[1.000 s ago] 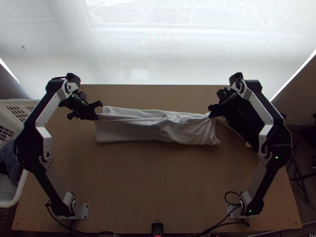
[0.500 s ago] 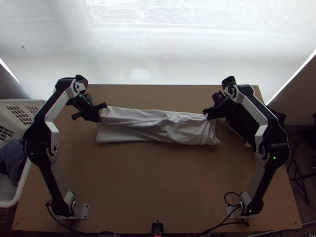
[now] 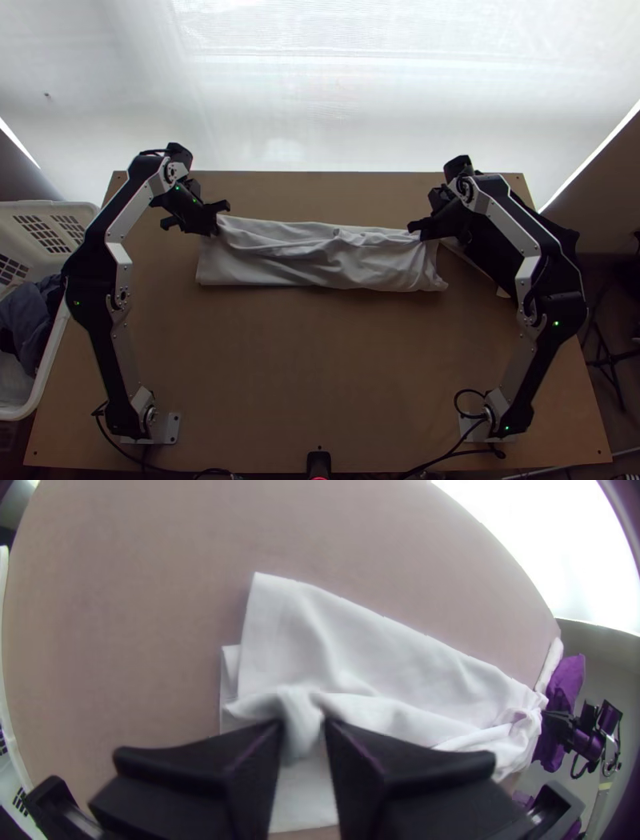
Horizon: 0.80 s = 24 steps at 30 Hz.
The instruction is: Fold the t-shirt
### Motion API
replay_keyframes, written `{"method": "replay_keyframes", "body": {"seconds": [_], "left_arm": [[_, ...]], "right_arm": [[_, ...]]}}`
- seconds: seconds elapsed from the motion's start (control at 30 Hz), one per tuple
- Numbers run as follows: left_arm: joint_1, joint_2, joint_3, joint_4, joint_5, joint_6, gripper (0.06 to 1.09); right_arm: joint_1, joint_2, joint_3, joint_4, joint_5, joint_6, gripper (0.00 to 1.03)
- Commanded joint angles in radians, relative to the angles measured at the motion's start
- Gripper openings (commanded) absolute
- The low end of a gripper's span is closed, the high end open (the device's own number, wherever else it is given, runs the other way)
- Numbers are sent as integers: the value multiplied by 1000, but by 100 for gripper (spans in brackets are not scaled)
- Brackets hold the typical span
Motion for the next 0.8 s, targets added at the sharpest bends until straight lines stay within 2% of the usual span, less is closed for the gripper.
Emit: {"method": "replay_keyframes", "body": {"seconds": [0.0,0.03,0.1,0.27,0.4,0.47,0.6,0.77], "left_arm": [[5,-28,8,33,-15,54,98],[6,-37,8,28,-17,61,102],[5,-62,2,31,-23,73,102],[17,-117,-6,46,-28,74,103],[37,-160,-26,60,-17,74,103],[48,-197,-58,94,-9,74,103],[63,-303,-178,204,0,70,103],[98,-449,-465,422,0,61,103]], "right_arm": [[29,-101,-50,14,77,22,44],[37,-124,-59,14,79,23,48],[58,-179,-75,14,94,32,60],[135,-308,-50,14,100,77,60],[270,-342,-1,1,62,68,61],[346,-310,28,0,31,37,64],[507,-221,97,1,21,-26,86],[609,-74,175,-3,21,-46,88]]}}
